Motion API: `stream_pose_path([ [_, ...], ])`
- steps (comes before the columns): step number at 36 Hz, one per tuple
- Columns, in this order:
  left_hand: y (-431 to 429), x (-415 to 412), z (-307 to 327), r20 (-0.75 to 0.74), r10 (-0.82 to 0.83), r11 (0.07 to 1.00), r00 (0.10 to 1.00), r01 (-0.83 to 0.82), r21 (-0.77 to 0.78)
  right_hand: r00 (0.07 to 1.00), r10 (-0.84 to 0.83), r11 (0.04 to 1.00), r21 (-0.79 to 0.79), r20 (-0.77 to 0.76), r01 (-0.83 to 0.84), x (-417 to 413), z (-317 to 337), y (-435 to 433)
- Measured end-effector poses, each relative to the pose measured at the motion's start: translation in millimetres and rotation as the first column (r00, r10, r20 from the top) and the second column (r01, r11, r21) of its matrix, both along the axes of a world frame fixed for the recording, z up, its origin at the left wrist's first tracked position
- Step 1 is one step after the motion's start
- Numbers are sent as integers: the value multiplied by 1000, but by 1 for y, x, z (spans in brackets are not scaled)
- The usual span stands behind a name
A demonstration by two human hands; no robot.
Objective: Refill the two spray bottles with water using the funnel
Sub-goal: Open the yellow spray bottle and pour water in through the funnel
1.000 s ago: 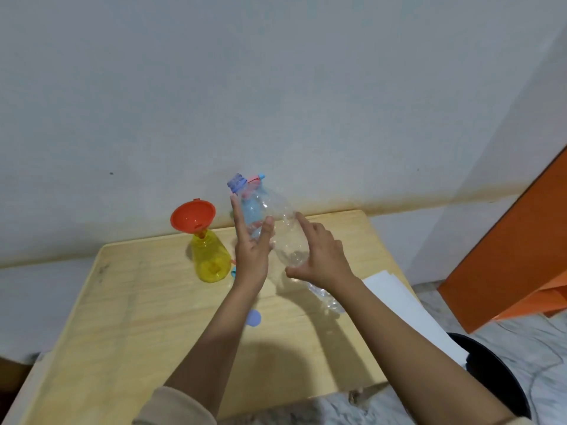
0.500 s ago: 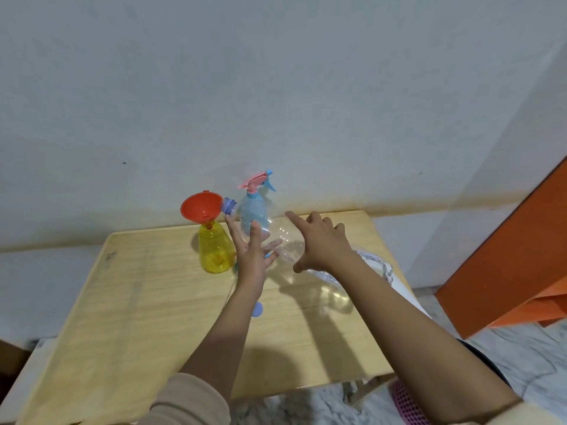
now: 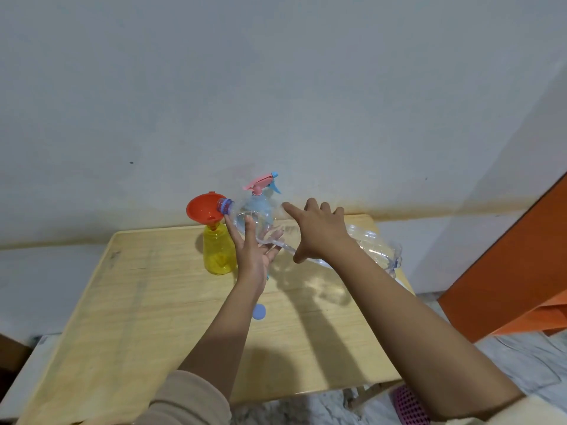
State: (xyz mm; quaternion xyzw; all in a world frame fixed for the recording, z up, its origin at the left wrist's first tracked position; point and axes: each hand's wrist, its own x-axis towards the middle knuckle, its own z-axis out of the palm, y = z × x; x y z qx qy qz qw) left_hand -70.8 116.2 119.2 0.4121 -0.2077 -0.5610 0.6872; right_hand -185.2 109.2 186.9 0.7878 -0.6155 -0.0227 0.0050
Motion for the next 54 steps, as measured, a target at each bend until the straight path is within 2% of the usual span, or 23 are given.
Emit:
stream_pose_path([
  [26, -11, -5, -2, -167, -9, 1000, 986, 13, 25, 992, 25, 998, -48, -127, -31, 7, 26, -3],
  [35, -11, -6, 1, -175, 18, 999, 984, -25, -38, 990, 27, 998, -49, -141, -34, 9, 30, -3],
  [41, -11, -4, 2, -172, 8, 1000, 985, -8, 5, 988, 32, 998, -54, -150, -40, 11, 32, -3],
  [54, -10, -8, 5, -202, 16, 1000, 979, -20, -17, 984, 34, 996, -73, -174, -47, 11, 38, 0],
])
